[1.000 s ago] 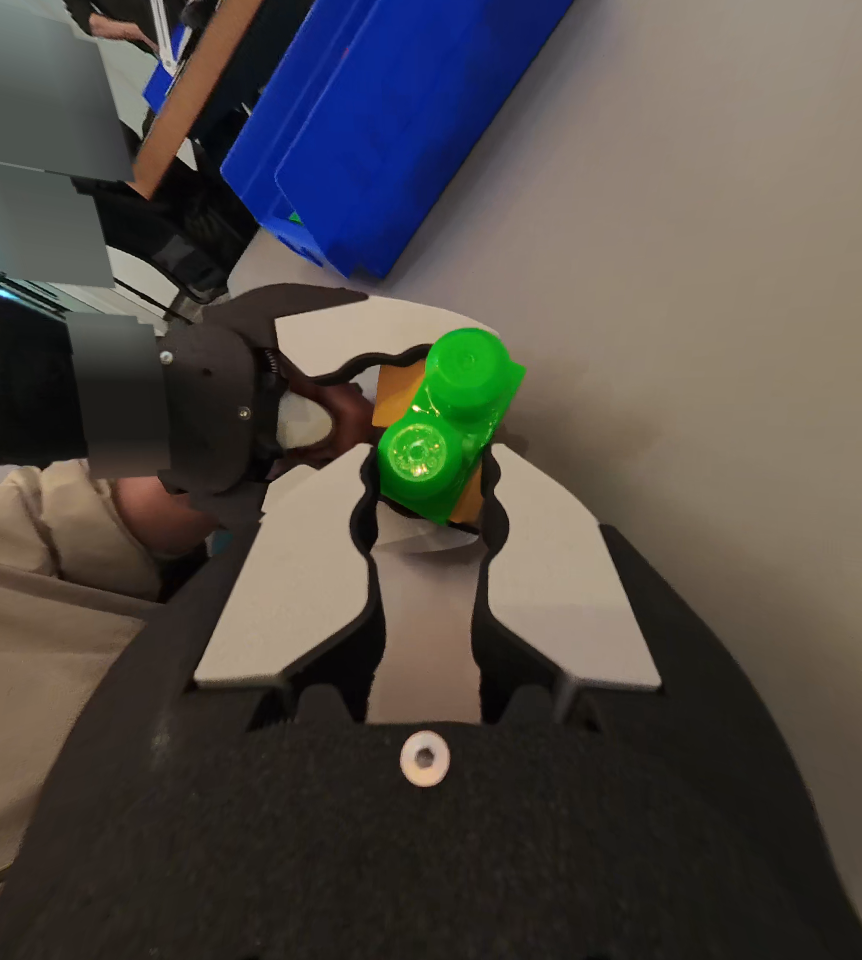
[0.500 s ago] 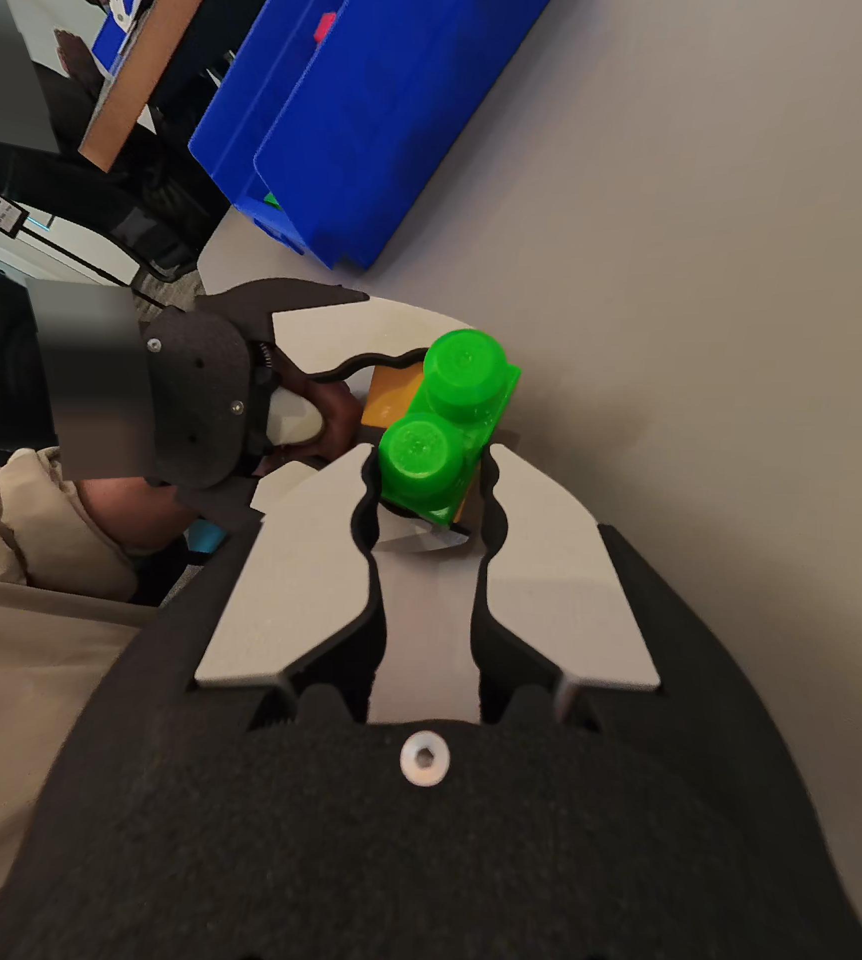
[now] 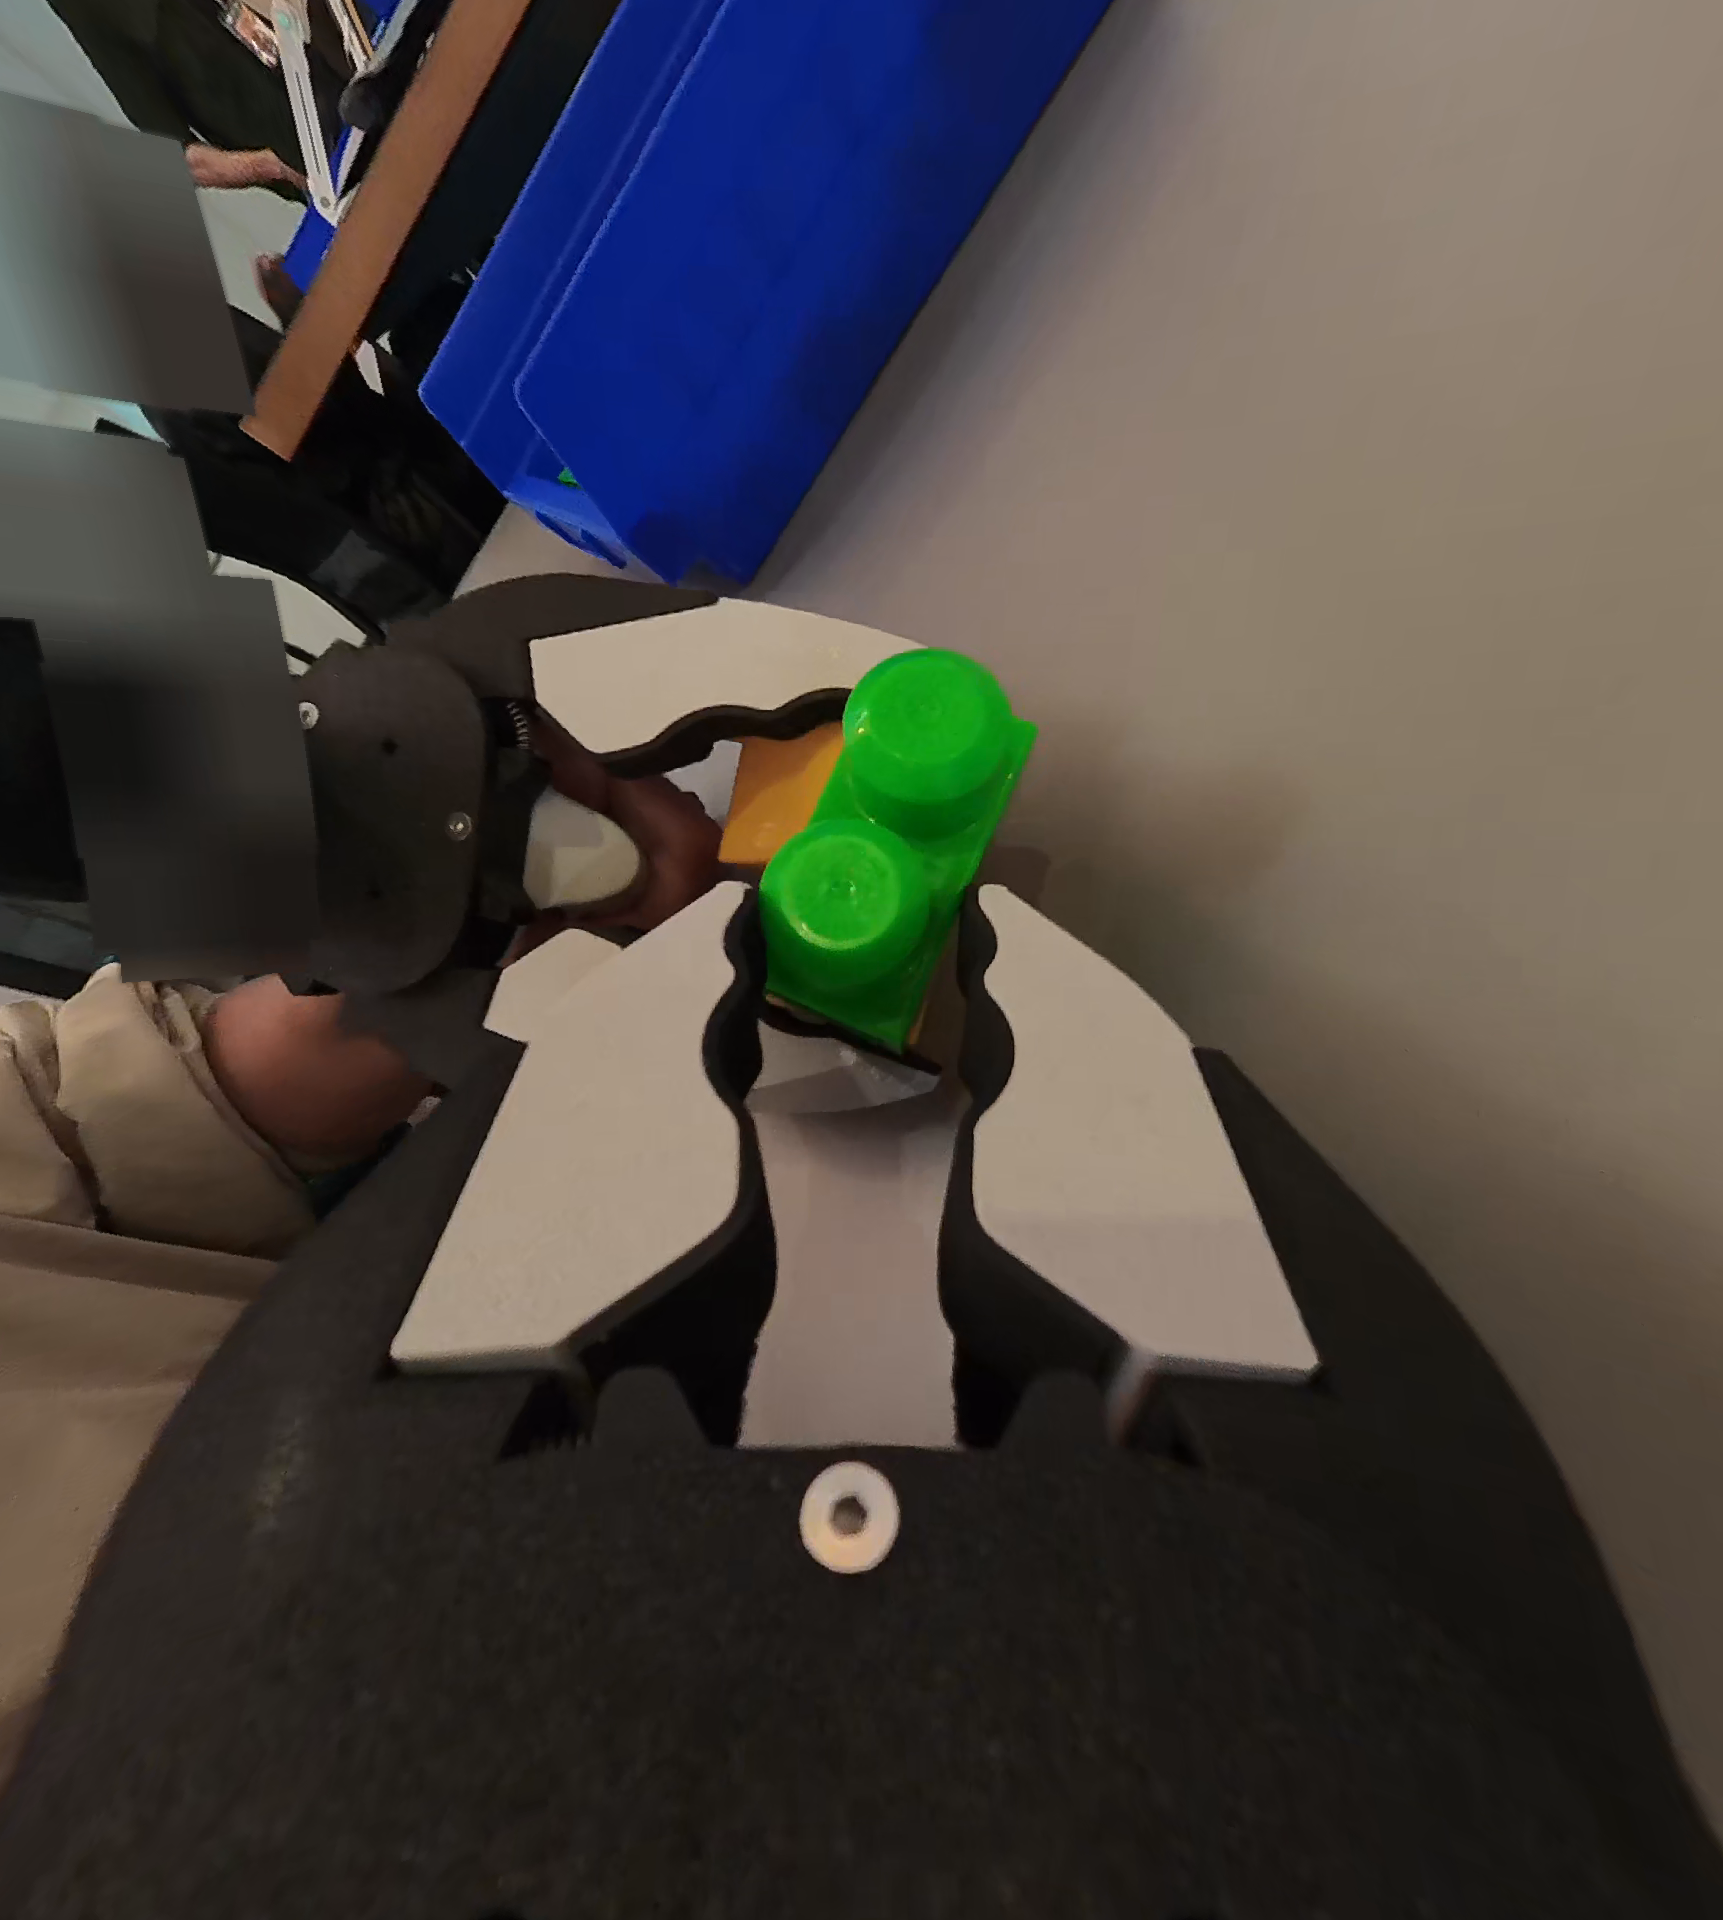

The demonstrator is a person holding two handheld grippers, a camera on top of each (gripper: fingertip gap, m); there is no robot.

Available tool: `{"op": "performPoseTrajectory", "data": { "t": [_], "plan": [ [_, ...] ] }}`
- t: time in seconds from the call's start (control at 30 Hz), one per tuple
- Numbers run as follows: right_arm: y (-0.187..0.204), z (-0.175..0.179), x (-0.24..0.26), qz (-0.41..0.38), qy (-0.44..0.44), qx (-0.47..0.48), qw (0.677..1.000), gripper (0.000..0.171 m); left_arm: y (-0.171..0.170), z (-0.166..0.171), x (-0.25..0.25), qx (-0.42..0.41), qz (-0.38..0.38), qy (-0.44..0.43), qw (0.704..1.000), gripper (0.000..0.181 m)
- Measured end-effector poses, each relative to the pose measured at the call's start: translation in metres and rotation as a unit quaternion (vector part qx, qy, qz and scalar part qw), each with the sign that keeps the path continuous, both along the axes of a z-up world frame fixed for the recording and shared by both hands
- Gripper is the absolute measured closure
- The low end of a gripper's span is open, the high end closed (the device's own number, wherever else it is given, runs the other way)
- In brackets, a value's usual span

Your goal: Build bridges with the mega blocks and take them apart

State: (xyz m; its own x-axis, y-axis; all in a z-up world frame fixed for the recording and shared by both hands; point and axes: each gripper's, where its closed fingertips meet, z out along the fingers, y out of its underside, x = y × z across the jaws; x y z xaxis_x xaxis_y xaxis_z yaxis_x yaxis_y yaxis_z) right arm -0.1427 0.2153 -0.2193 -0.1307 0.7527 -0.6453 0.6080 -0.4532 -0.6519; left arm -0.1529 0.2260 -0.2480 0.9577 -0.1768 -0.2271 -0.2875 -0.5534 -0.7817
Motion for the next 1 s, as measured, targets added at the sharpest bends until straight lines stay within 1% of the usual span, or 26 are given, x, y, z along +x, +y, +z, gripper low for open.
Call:
{"op": "performPoseTrajectory", "data": {
  "t": [0.07, 0.17, 0.3, 0.37, 0.47, 0.5, 0.53, 0.6, 0.67, 0.7, 0.73, 0.77, 0.83, 0.93, 1.0],
  "plan": [
    [0.0, 0.0, 0.0, 0.003, 0.0, -0.005, 1.0, 0.135, 0.0, 0.0, 0.0, -0.001, -0.002, -0.003, 1.0, 0.105],
    [-0.002, 0.005, 0.004, 0.013, 0.013, 0.001, 1.0, 0.135, -0.001, 0.005, 0.002, 0.019, -0.006, 0.018, 1.0, 0.105],
    [-0.007, 0.031, 0.012, 0.043, 0.058, -0.069, 0.995, 0.129, -0.003, 0.029, 0.009, 0.089, -0.021, 0.018, 0.996, 0.105],
    [-0.004, 0.048, 0.016, 0.044, 0.09, -0.122, 0.987, 0.109, -0.004, 0.042, 0.01, 0.119, -0.024, 0.028, 0.992, 0.105],
    [0.009, 0.076, 0.023, 0.043, 0.15, -0.206, 0.966, 0.097, -0.006, 0.063, 0.016, 0.159, -0.036, 0.028, 0.986, 0.105],
    [0.017, 0.08, 0.025, 0.038, 0.16, -0.229, 0.959, 0.094, -0.007, 0.071, 0.019, 0.175, -0.042, 0.022, 0.983, 0.105],
    [0.024, 0.081, 0.027, 0.036, 0.166, -0.249, 0.953, 0.099, -0.009, 0.081, 0.022, 0.191, -0.047, 0.016, 0.98, 0.105],
    [0.031, 0.079, 0.028, 0.041, 0.165, -0.274, 0.947, 0.117, -0.014, 0.102, 0.029, 0.225, -0.058, -0.003, 0.973, 0.105],
    [0.028, 0.072, 0.027, 0.049, 0.154, -0.256, 0.953, 0.142, -0.018, 0.121, 0.037, 0.249, -0.07, -0.029, 0.965, 0.105],
    [0.023, 0.07, 0.025, 0.054, 0.151, -0.245, 0.956, 0.149, -0.02, 0.129, 0.04, 0.258, -0.076, -0.04, 0.962, 0.105],
    [0.015, 0.073, 0.024, 0.07, 0.157, -0.249, 0.953, 0.145, -0.022, 0.137, 0.044, 0.267, -0.082, -0.048, 0.959, 0.105],
    [0.003, 0.079, 0.025, 0.098, 0.164, -0.273, 0.943, 0.145, -0.023, 0.142, 0.048, 0.268, -0.092, -0.055, 0.957, 0.105],
    [-0.019, 0.092, 0.029, 0.154, 0.169, -0.35, 0.908, 0.134, -0.024, 0.154, 0.055, 0.282, -0.104, -0.067, 0.951, 0.105],
    [-0.026, 0.11, 0.033, 0.193, 0.198, -0.473, 0.836, 0.127, -0.025, 0.163, 0.062, 0.292, -0.117, -0.065, 0.947, 0.105],
    [-0.027, 0.119, 0.036, 0.21, 0.216, -0.533, 0.79, 0.121, -0.025, 0.168, 0.065, 0.302, -0.12, -0.075, 0.943, 0.105]
  ]
}}
